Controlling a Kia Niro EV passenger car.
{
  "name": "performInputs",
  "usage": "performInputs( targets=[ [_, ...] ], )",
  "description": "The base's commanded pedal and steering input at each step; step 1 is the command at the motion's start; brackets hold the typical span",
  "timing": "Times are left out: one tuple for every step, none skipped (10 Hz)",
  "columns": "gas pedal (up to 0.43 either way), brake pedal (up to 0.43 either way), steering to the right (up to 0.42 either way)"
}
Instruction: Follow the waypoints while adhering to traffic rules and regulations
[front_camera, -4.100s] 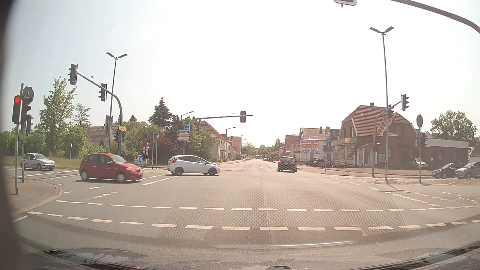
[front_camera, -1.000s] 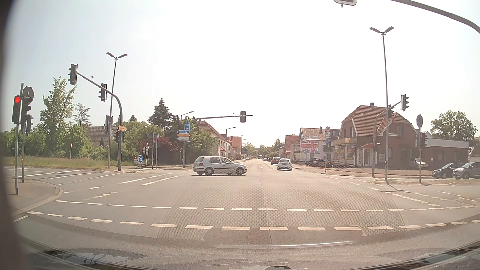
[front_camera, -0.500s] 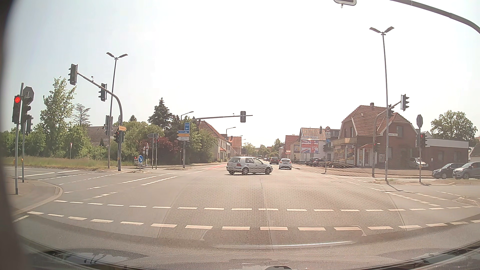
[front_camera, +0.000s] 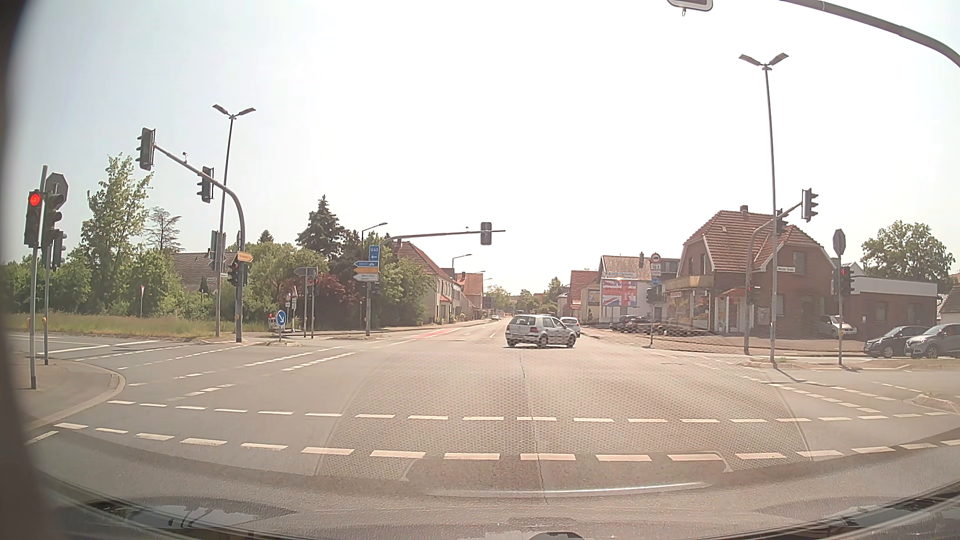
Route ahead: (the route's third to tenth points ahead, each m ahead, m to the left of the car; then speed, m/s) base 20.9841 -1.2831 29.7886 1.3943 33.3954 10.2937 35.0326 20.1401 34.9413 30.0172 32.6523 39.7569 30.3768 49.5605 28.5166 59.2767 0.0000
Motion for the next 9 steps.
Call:
performInputs(
  targets=[
    [0.0,0.262,0.019],
    [0.0,0.262,0.019],
    [0.0,0.262,0.019],
    [0.0,0.262,0.019],
    [0.0,0.262,0.019],
    [0.0,0.256,0.019],
    [0.0,0.262,0.019],
    [0.0,0.262,0.019],
    [0.0,0.262,0.019]
  ],
)
